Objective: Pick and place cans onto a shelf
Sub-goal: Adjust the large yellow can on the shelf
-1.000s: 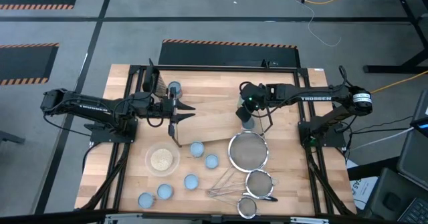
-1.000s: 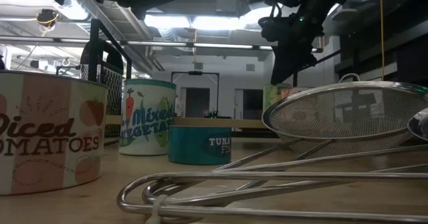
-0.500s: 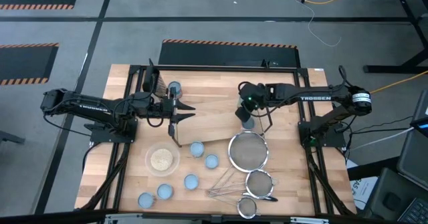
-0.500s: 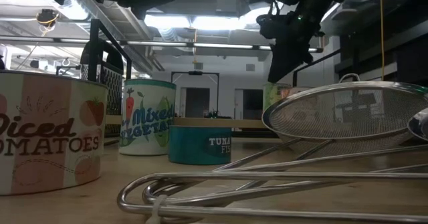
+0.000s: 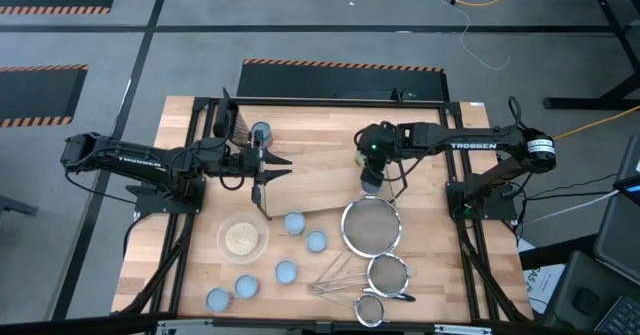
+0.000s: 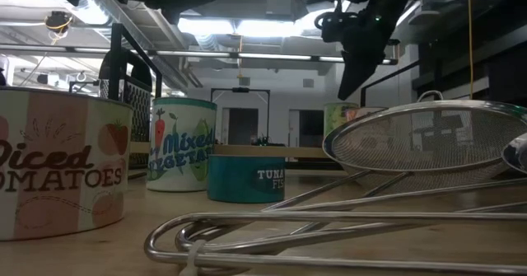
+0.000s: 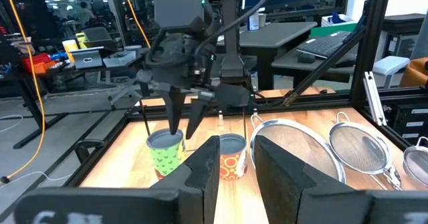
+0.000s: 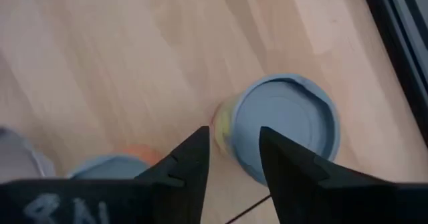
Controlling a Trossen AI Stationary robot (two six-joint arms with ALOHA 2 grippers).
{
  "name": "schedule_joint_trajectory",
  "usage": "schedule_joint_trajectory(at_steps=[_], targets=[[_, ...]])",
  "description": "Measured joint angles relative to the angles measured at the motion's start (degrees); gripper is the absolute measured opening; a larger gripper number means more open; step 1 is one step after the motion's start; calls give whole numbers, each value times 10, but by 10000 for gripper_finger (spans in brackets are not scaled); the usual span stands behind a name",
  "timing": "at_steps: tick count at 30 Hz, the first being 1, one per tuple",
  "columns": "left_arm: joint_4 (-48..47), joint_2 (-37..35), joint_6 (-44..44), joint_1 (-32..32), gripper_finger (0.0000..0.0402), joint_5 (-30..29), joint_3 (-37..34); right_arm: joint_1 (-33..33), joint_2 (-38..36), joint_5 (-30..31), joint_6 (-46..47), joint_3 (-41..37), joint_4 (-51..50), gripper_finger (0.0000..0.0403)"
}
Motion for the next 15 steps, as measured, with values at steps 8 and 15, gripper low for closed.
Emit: schedule_joint_trajectory(at_steps=[8,15], targets=[[0,0,0,0,86,0,0,0,4,0,-19,0,-7,135],[0,0,0,0,86,0,0,0,28,4,-32,0,-12,135]])
